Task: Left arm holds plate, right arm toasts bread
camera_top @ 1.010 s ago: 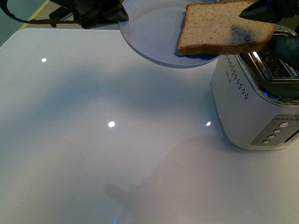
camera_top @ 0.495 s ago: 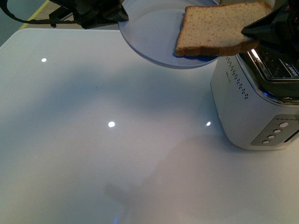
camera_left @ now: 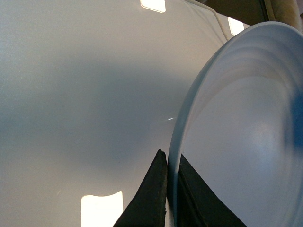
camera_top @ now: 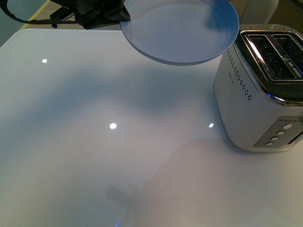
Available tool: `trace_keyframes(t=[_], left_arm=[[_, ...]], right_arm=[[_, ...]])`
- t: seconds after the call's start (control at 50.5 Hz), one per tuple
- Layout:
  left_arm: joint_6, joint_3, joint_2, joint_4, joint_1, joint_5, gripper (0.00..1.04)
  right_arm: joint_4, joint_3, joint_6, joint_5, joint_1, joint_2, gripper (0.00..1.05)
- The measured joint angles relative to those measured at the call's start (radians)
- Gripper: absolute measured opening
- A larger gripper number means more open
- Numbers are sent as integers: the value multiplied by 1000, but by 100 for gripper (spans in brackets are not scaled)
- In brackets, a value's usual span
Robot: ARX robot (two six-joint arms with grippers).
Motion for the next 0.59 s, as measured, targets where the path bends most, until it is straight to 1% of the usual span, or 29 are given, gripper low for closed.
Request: trace_keyframes(t=[0.02, 0.119, 0.139, 0.238, 0.257, 0.317, 0.435, 0.495, 0.594], left_arm=[[0, 0, 0, 0, 0, 0, 3], [0, 0, 0, 0, 0, 0, 3], [0, 0, 0, 0, 0, 0, 3], [0, 0, 0, 0, 0, 0, 3], [0, 0, 0, 0, 0, 0, 3], [0, 0, 0, 0, 0, 0, 3], [0, 0, 0, 0, 0, 0, 3], [0, 0, 0, 0, 0, 0, 3], [0, 0, 0, 0, 0, 0, 3]], right_arm=[[-8, 3, -14, 13, 0, -5, 3], [-61, 23, -206, 92, 10, -43, 3], [-66, 25, -215, 98, 11, -46, 3], [-92, 32, -389, 166, 24, -61, 3], [-96, 32, -397, 171, 25, -62, 3], [-119, 34, -504, 196, 32, -68, 3], [-176, 36, -724, 280, 59, -77, 3], [-195, 36, -797, 302, 68, -78, 3], [-228, 36, -872, 324, 76, -78, 3]])
